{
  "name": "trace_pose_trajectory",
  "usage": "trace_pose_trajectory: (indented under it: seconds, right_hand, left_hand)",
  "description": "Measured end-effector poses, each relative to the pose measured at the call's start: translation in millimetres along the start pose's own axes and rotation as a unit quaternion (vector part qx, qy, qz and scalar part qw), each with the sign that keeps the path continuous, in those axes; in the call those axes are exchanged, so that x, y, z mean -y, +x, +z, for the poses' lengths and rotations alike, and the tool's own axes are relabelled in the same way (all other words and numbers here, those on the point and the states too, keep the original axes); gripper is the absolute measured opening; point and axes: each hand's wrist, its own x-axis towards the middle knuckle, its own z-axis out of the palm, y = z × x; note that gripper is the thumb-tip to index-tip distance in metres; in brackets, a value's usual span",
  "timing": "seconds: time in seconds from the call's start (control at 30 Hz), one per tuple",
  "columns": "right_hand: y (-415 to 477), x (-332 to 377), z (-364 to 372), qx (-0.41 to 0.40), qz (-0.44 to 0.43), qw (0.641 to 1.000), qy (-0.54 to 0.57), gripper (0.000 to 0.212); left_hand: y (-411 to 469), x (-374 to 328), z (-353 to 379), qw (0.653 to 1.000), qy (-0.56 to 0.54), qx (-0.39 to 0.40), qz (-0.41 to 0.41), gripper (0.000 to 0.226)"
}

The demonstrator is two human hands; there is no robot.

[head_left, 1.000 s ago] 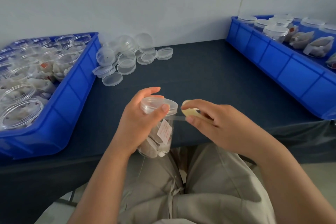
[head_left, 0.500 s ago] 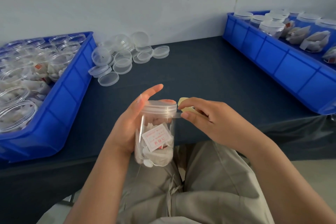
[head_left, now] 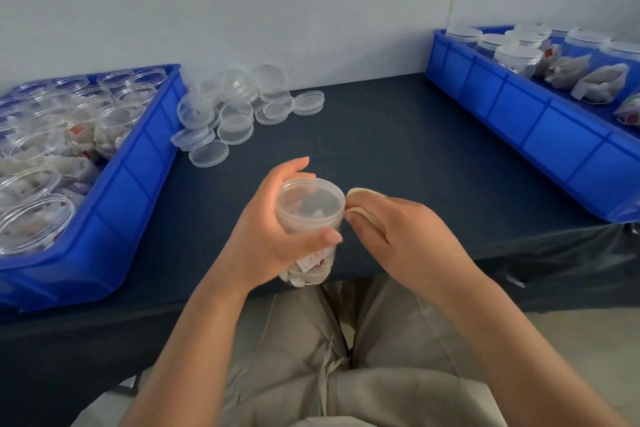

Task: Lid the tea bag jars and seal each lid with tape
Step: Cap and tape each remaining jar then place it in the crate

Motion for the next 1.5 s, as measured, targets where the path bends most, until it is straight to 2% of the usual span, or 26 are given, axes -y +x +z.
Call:
trace_pose_trajectory:
  seconds: [0.03, 0.2, 0.33, 0.53, 0.7, 0.83, 0.97, 1.07, 1.2, 1.33, 1.4, 1.5]
  right_hand:
    - [0.2, 0.9, 0.4, 0.002, -0.003, 1.0, -0.008, 0.017]
    - [0.4, -0.5, -5.7, 0.062, 0.006, 0.998, -0.032, 0.03]
    - [-0.2, 2.7, -4.4, 0.083, -0.004, 0.996, -0.04, 0.029]
    - [-2.1, 10.9, -0.3, 0.064, -0.027, 0.997, -0.024, 0.03]
    - [-2.5, 12.7, -2.1, 0.049, -0.025, 0.998, -0.042, 0.029]
    - [-4.6, 18.3, 2.9, -0.001, -0.01, 0.998, -0.067, 0.026]
    - [-5.4, 21.8, 9.8, -0.038, 0.031, 0.997, -0.061, 0.023]
    - [-1.4, 13.2, 8.3, -0.014, 0.054, 0.998, -0.004, 0.022]
    - [1.3, 5.3, 8.7, -0.004, 0.06, 0.997, 0.044, 0.027]
    - [4.5, 0.4, 0.9, 0.02, 0.008, 0.998, 0.064, 0.028]
    - [4.3, -3.8, -6.2, 0.038, -0.021, 0.997, 0.059, 0.024]
    - [-0.1, -4.2, -7.7, 0.038, -0.031, 0.999, -0.011, 0.017]
  left_hand:
    - [-1.7, -0.8, 2.6, 0.999, 0.026, -0.019, 0.004, 0.092]
    - [-6.1, -0.9, 5.3, 0.988, 0.113, -0.101, 0.042, 0.079]
    - [-8.0, -4.0, -3.0, 0.985, 0.149, -0.081, 0.024, 0.084]
    - [-9.1, -17.9, -4.7, 0.966, 0.241, -0.069, 0.061, 0.074]
    - [-7.3, -21.0, -3.1, 0.963, 0.261, -0.048, 0.052, 0.088]
    - [-4.0, -22.6, -2.5, 0.957, 0.281, -0.04, 0.062, 0.084]
    - [-4.6, -27.0, 3.9, 0.952, 0.29, -0.064, 0.073, 0.078]
    - [-7.5, -29.7, 8.7, 0.946, 0.299, -0.089, 0.092, 0.071]
    - [-8.7, -31.8, 8.3, 0.939, 0.314, -0.08, 0.116, 0.068]
    - [-11.0, -33.4, -2.4, 0.954, 0.279, -0.045, 0.102, 0.07]
    - [-9.5, -33.1, -6.4, 0.964, 0.252, -0.025, 0.079, 0.071]
    - [-6.7, -30.6, -6.0, 0.958, 0.273, -0.053, 0.065, 0.07]
